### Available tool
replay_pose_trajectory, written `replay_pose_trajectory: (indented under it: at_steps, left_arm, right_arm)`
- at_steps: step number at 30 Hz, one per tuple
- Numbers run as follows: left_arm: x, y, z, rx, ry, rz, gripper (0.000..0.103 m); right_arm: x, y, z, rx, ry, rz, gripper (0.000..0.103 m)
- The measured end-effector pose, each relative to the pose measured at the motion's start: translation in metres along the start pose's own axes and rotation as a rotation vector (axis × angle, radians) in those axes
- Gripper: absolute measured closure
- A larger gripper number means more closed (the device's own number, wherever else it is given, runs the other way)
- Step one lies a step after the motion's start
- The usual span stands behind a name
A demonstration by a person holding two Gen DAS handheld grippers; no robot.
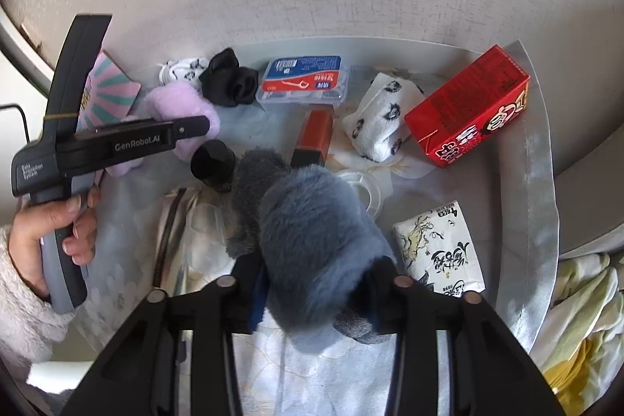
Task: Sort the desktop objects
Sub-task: 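Grasp the pink fuzzy wristband with left gripper while right gripper grasps grey slipper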
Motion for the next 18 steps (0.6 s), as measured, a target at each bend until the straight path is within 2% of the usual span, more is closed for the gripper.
replay_pose_trajectory:
  at_steps: [4,13,14,16,18]
  left_arm:
    - [0.016,0.001,-0.006,-0.005,-0.005,0.000,0.079]
    - [0.064,0.010,-0.029,-0.032,-0.007,-0.029,0.079]
    - [0.057,0.014,-0.029,-0.038,-0.005,-0.034,0.079]
    - [0.069,0.022,-0.026,-0.043,-0.004,-0.035,0.079]
    - [0.085,0.040,-0.022,-0.048,-0.011,-0.033,0.079]
  right_arm:
    - [0.009,0.005,-0.006,-0.030,0.004,-0.002,0.075]
    - [0.038,0.011,-0.015,-0.036,-0.019,0.026,0.076]
    - [0.042,0.012,-0.016,-0.032,-0.020,0.034,0.076]
    - [0.049,0.015,-0.018,-0.028,-0.020,0.044,0.076]
    - [0.059,0.021,-0.020,-0.029,-0.024,0.019,0.076]
Point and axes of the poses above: each gripper's, at about its wrist camera, not at the fingertips, and x roughly against the way its jaws point, y to its left, z to its underside, the point moved 9 cm from there along -x, roughly the way its jaws point, and after that the axes turned 13 degrees about -z, right-handed, at the moved point
